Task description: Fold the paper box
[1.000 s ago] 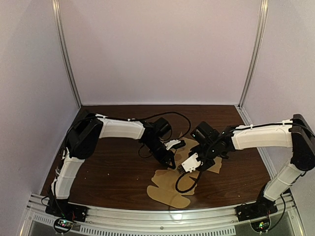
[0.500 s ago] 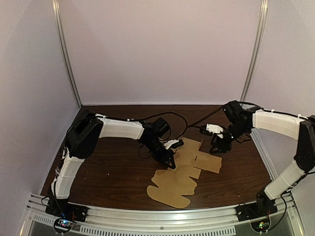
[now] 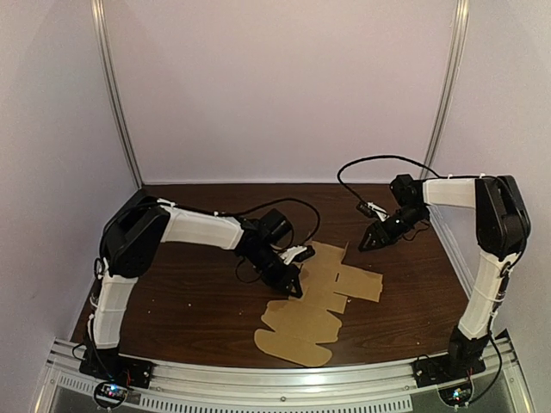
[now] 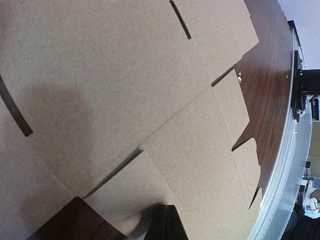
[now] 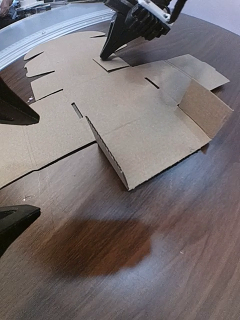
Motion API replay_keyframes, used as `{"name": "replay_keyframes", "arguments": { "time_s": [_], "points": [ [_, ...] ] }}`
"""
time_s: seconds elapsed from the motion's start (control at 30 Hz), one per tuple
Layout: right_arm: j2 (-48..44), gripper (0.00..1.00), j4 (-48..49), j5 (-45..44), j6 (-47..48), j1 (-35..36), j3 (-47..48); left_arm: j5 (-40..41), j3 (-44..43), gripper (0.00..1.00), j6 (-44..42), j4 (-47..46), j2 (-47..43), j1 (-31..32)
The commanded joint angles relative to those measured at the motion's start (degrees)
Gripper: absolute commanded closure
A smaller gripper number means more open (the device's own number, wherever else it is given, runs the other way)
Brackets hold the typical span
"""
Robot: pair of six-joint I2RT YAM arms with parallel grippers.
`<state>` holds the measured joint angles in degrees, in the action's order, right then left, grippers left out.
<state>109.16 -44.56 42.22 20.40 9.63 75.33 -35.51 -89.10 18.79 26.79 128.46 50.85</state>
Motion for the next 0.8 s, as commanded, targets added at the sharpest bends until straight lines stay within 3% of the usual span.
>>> {"name": "replay_keyframes", "arguments": {
  "time_s": [0.0, 0.23, 0.3, 0.37, 0.47, 0.57, 0.77],
  "points": [
    [-0.39, 0.45, 0.26, 0.93, -4.12, 0.04, 1.83, 11.91, 0.51, 1.0, 0.93, 5.47, -2.55, 0.13],
    [-3.8, 0.44, 0.09, 1.09, -5.17, -0.11, 0.34, 28.92, -12.36, 0.98, -1.28, 14.18, -6.84, -0.34],
    [-5.14, 0.44, -0.62, 1.13, -5.03, -0.13, 0.18, 36.99, -16.59, 0.86, -0.63, 16.72, -5.79, -0.88],
    [-5.88, 0.43, -1.47, 1.36, -4.95, -0.11, 0.2, 39.93, -20.74, 0.74, -0.4, 18.86, -3.81, -1.86],
    [-7.09, 0.43, -2.11, 2.8, -4.98, -0.11, -0.39, 38.79, -27.08, 0.64, 0.27, 21.11, 0.55, -4.12],
    [-8.04, 0.43, -2.12, 3.18, -4.82, -0.09, -1.09, 31.63, -33.96, 0.6, 0.42, 22.68, 5.8, -6.21],
    [-9.13, 0.42, -1.61, 2.39, -3.84, -0.13, -2.36, 21.5, -37.72, 0.54, -0.15, 19.75, 11.23, -6.02]
  ]
}}
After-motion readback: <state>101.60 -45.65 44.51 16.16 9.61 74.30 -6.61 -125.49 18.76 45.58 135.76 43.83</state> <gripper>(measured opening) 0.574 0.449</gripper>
